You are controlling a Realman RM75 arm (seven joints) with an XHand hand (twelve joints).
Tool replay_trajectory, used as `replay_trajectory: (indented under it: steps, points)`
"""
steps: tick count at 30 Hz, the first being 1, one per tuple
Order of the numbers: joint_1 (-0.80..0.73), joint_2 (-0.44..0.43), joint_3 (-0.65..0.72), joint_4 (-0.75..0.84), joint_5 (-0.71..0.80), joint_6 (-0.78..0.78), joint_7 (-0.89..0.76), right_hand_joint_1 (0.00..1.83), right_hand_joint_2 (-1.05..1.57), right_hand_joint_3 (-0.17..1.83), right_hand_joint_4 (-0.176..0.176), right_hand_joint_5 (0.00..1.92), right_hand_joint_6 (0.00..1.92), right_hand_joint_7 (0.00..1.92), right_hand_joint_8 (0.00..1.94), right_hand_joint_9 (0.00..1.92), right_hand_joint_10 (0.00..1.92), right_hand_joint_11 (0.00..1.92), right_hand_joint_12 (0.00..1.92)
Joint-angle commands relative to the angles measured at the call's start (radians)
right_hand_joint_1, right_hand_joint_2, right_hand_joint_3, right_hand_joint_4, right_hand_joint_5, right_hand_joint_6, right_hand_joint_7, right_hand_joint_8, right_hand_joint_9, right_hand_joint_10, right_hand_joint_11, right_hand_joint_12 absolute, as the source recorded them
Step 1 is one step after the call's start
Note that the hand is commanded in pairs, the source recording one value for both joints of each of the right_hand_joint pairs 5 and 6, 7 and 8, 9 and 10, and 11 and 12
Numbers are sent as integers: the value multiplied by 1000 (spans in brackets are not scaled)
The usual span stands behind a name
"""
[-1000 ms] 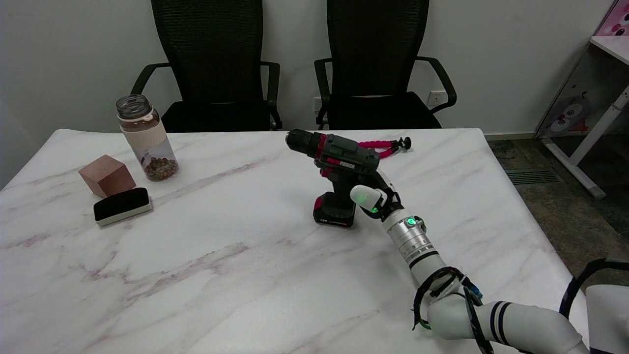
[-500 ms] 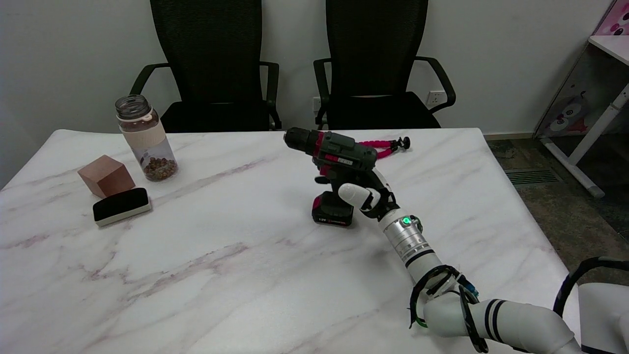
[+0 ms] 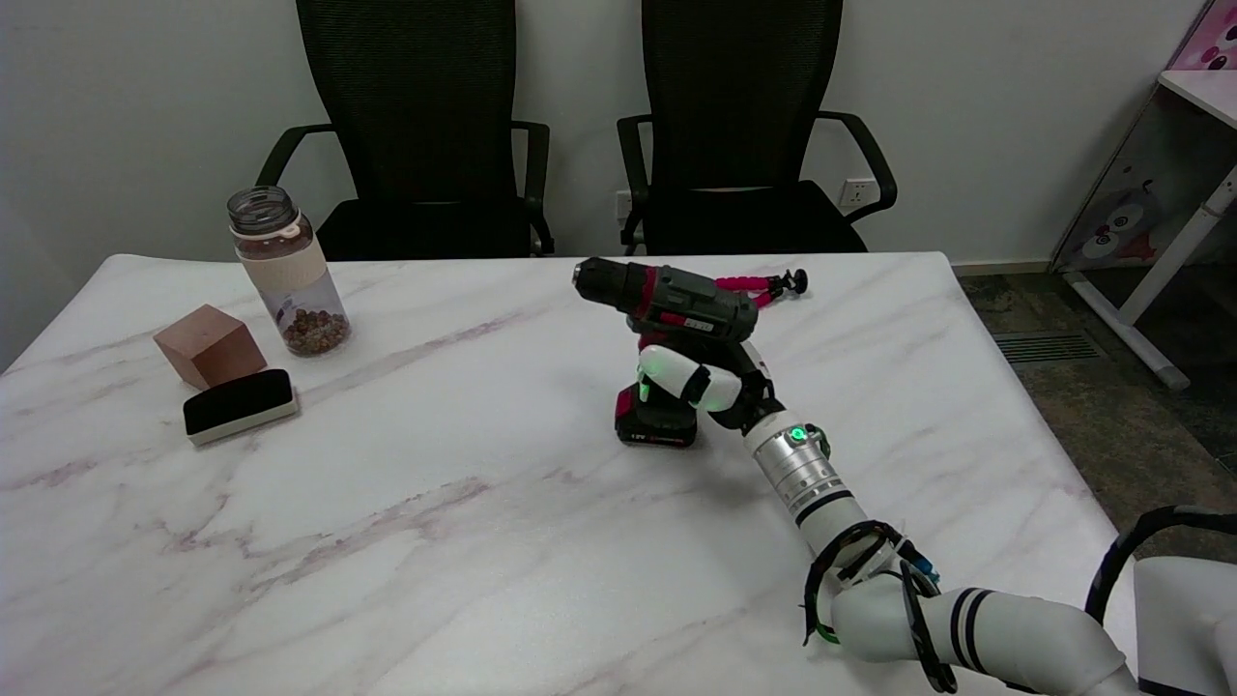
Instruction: Pick up the power screwdriver.
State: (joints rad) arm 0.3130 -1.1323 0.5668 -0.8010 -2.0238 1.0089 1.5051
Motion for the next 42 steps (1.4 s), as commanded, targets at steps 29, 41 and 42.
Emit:
replay_trajectory:
  steps: [29, 41, 42]
  points:
    - [43, -3, 4, -49, -8, -38, -13, 869, 1072, 837, 176, 1891, 1891, 1891, 1891, 1887, 1887, 1858, 1858]
    - [152, 5, 2, -134, -10, -88, -151, 862, 1385, 864, 176, 1920, 1920, 1920, 1920, 1920, 1920, 1920, 1920]
    - [169, 8, 3, -149, -10, -98, -166, 859, 1402, 868, 176, 1920, 1920, 1920, 1920, 1920, 1920, 1920, 1920]
